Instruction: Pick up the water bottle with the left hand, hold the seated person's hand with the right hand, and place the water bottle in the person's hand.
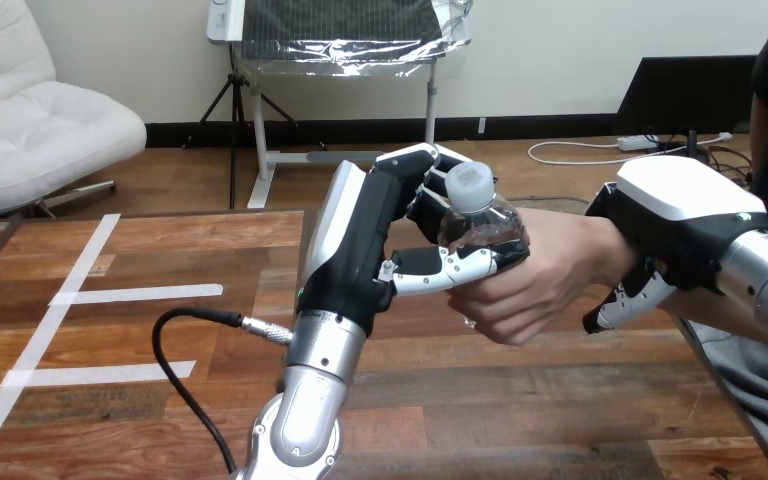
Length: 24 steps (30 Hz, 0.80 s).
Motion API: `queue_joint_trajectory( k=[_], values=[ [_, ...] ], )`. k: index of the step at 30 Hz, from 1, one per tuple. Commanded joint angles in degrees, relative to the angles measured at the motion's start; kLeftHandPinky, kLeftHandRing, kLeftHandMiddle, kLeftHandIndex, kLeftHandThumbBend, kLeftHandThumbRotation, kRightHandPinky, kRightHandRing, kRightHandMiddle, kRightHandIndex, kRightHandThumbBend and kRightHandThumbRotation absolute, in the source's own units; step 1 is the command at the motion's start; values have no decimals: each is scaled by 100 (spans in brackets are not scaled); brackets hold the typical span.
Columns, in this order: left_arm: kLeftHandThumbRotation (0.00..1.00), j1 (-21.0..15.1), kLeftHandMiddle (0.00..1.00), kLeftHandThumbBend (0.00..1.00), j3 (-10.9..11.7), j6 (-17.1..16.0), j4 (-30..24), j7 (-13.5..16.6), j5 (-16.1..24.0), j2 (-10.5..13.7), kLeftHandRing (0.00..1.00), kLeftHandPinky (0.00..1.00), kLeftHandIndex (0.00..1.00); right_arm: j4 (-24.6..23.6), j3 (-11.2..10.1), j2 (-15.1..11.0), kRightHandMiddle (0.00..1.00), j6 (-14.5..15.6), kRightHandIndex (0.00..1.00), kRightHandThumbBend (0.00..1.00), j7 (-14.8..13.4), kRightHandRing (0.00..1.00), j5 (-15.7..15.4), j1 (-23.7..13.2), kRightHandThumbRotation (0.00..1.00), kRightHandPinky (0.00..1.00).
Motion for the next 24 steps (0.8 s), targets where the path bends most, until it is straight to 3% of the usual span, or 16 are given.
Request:
queue_joint_trajectory(
  k=[1, 17, 24],
  values=[
    [0, -582, 44, 52, -343, -158, 42, -20, 73, -333, 38, 36, 52, -513, -362, -86, 26, 4, 33, 78, -61, 18, 31, -312, 0, 12],
    [0, -565, 44, 52, -377, -84, 28, -52, 37, -285, 39, 35, 52, -387, -315, -161, 30, -76, 37, 80, -21, 21, -20, -280, 0, 14],
    [0, -555, 44, 51, -372, -82, 39, -54, 28, -273, 39, 35, 52, -383, -301, -160, 42, -9, 48, 84, -6, 32, -118, -258, 0, 23]
  ],
)
